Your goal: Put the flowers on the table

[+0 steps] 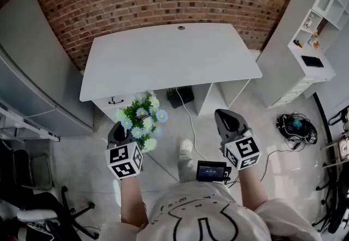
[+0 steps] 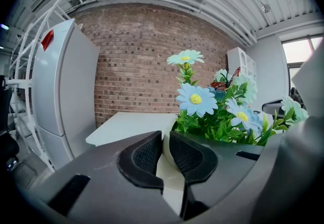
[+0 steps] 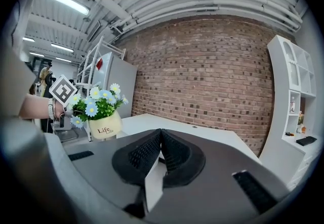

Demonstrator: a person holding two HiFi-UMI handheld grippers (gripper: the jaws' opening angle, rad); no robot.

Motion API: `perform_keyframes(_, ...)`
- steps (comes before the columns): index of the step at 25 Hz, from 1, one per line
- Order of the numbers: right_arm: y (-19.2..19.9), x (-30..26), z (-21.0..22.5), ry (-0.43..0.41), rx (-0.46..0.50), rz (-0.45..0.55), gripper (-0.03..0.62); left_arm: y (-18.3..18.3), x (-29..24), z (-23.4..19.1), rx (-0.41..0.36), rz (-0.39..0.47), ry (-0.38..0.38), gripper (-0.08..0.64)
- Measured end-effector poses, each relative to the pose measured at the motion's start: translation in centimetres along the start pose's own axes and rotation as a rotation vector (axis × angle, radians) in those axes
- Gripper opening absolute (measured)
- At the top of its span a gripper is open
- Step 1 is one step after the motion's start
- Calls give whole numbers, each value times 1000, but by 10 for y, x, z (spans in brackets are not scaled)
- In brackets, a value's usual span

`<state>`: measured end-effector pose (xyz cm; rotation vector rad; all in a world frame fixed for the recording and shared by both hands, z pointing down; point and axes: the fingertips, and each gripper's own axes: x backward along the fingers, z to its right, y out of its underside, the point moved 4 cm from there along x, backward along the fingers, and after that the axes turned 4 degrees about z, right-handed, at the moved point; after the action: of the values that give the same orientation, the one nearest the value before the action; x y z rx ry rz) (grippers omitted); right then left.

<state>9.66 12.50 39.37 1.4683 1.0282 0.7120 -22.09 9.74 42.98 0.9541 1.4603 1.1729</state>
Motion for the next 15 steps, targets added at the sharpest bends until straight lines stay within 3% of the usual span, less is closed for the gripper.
perform_keyframes(15, -6, -138, 114, -24, -21, 26, 14, -49, -160, 6, -18, -3, -28, 52)
